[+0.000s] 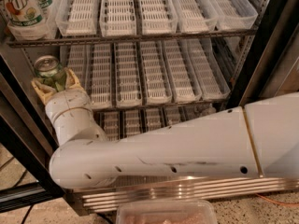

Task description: Pick green can from middle shelf of fridge

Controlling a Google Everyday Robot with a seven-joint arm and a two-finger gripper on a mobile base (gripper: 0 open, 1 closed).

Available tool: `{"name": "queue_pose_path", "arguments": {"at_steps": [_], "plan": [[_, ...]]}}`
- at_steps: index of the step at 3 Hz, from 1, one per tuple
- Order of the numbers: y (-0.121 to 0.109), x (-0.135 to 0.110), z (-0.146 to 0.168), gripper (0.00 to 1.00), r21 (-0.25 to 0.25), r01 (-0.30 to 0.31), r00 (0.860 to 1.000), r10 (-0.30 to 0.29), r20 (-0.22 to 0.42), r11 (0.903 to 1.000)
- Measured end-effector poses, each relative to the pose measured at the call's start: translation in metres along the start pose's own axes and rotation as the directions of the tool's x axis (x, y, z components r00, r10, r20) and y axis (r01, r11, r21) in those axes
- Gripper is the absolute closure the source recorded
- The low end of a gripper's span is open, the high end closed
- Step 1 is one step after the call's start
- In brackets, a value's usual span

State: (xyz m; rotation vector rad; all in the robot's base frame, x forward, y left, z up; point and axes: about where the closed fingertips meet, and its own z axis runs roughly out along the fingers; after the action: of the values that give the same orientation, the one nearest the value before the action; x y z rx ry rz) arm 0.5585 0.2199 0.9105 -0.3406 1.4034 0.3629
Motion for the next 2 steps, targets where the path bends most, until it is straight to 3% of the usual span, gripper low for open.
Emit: {"name": "queue_pose_path", "arguments": {"at_steps": [1, 2], "plan": [[-0.009, -0.004, -0.016, 1.0, 0.023, -0.004, 0.999, 0.005, -0.044, 0.9997], [-0.031, -0.004, -0.036, 1.0, 0.073, -0.027, 0.997, 0.033, -0.075, 0.9969]]}}
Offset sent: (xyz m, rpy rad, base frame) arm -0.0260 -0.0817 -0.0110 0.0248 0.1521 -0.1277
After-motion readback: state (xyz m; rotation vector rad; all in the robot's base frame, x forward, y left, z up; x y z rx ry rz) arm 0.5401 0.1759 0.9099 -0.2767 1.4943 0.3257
